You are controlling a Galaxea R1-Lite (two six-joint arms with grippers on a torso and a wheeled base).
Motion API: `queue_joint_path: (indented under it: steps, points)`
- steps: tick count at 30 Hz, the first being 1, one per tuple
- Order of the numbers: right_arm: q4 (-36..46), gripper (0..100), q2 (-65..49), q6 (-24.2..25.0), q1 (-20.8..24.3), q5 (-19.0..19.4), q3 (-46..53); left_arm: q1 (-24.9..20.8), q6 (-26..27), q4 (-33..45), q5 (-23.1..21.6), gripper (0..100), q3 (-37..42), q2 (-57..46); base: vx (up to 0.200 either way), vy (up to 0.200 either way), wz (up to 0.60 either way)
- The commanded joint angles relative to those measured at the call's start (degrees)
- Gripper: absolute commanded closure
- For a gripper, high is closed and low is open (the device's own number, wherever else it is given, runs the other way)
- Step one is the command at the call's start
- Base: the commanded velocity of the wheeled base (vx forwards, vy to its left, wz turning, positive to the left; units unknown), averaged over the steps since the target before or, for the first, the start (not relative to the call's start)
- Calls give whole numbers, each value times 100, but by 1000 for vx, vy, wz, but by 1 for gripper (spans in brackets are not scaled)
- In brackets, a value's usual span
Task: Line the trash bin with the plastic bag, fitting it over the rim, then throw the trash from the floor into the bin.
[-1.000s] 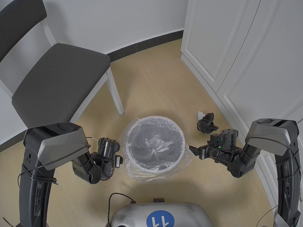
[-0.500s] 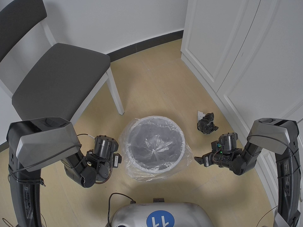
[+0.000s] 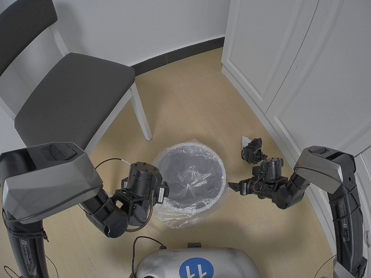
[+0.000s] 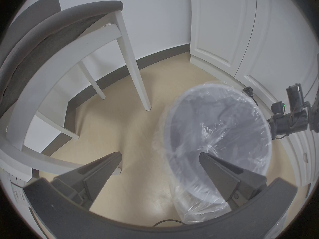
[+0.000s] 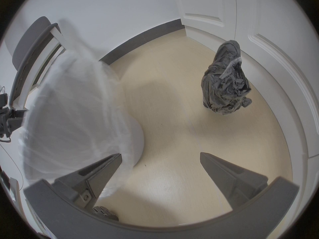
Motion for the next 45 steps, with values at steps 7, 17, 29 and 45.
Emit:
queue_joint_path:
  steps: [7,17,29,45]
  points:
    - [-36,0,189,138,7,-36,-206,30,-6,0,-34,0,143,-124,0,0,0]
    - [-9,0,40,32,-2,-115,14,-462,477,106,-69,0,-358,184,0,0,0]
    - [-27,0,-171,-205,15,-177,251,-691,1031,1477,28,0,-2186,1186,0,0,0]
    - [-18,0,-197,-293,7,-177,304,-919,1049,2277,467,0,-2380,1177,0,0,0]
